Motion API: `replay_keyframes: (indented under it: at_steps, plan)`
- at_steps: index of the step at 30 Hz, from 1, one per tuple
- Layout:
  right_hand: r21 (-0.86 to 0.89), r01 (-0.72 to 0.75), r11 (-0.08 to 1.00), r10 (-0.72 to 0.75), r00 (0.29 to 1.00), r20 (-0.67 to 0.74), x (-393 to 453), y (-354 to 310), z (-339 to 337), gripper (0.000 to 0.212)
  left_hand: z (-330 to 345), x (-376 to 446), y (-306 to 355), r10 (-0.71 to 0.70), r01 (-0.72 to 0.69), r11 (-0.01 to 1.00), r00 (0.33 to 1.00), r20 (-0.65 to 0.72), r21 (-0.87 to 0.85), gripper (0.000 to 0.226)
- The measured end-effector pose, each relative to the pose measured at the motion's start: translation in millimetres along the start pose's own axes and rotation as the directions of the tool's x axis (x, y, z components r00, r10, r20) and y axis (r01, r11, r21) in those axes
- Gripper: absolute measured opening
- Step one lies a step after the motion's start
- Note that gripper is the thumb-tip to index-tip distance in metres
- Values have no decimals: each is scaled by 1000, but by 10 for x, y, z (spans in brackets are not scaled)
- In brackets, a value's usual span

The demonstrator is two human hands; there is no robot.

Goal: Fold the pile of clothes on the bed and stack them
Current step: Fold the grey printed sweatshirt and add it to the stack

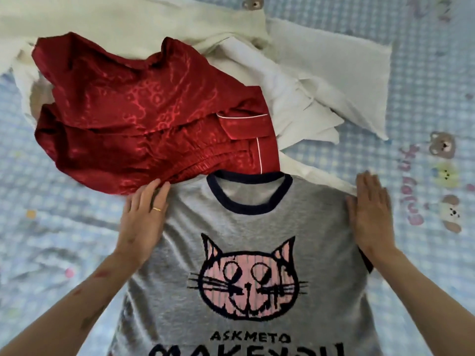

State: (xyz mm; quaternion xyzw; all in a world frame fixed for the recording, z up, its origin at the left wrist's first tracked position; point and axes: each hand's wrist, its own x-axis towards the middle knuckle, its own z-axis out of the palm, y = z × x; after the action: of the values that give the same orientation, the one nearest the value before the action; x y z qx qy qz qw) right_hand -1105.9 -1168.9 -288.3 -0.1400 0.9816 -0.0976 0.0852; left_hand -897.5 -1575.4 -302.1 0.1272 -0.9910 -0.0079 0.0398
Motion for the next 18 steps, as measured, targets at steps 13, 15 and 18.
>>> replay_keyframes:
  at_steps: [13,15,18]
  plan:
    - [168,316,934,-325,945,30,22,-228,-140,13,-205,265,27,-164,188,981,941,295,-52,24]
    - [214,314,925,-326,945,23,-4,-248,-219,14,-215,330,42,-188,236,964,931,313,-125,17]
    - [279,282,918,-306,951,46,-116,-270,-361,17,-322,251,41,-207,318,846,936,286,-428,13]
